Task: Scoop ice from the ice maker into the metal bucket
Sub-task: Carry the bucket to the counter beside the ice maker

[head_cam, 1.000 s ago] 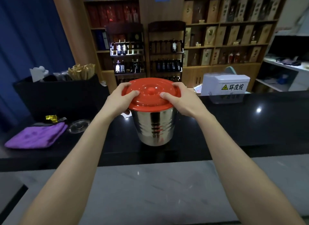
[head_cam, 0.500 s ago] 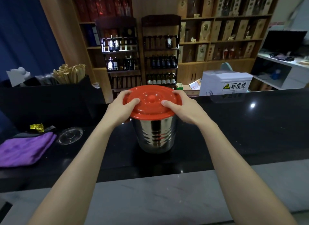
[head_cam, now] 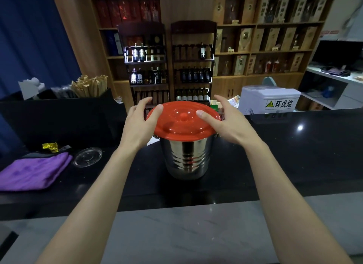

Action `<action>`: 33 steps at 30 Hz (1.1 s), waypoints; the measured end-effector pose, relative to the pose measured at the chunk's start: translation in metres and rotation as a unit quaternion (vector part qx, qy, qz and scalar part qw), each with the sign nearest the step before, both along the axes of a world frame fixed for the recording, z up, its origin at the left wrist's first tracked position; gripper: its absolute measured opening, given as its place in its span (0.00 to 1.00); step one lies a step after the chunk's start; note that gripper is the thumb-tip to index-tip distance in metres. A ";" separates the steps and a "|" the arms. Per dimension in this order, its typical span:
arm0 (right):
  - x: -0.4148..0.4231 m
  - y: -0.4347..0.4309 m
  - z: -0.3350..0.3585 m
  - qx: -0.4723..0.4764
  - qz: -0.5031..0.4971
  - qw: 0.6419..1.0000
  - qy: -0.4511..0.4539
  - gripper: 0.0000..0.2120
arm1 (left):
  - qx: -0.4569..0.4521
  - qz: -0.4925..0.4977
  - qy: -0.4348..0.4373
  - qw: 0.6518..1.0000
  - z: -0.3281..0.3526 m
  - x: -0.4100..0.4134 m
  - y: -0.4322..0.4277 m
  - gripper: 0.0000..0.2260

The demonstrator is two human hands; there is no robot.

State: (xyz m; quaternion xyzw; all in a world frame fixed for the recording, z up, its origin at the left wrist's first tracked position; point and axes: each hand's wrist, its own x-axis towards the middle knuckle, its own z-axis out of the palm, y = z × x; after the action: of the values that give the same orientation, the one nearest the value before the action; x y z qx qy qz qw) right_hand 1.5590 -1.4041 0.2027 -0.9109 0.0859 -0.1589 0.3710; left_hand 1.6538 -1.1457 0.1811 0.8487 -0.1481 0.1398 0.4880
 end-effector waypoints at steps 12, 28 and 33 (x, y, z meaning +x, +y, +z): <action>-0.056 0.034 0.046 -0.065 0.062 0.989 -0.116 0.48 | 0.039 0.084 -0.088 0.992 0.019 -0.092 0.061 0.28; -0.194 0.244 -0.028 -0.022 0.521 0.847 -0.104 0.49 | 0.080 0.439 0.033 0.894 -0.055 -0.458 0.214 0.34; -0.280 0.337 -0.044 -0.007 0.642 0.763 -0.083 0.48 | 0.075 0.560 0.076 0.821 -0.064 -0.598 0.246 0.29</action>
State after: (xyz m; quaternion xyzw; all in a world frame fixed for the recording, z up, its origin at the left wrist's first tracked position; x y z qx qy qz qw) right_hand 1.2789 -1.0675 0.1583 -0.7391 -0.5508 0.0405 0.3857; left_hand 1.0563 -0.9000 0.1168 0.8276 0.3806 0.3122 0.2698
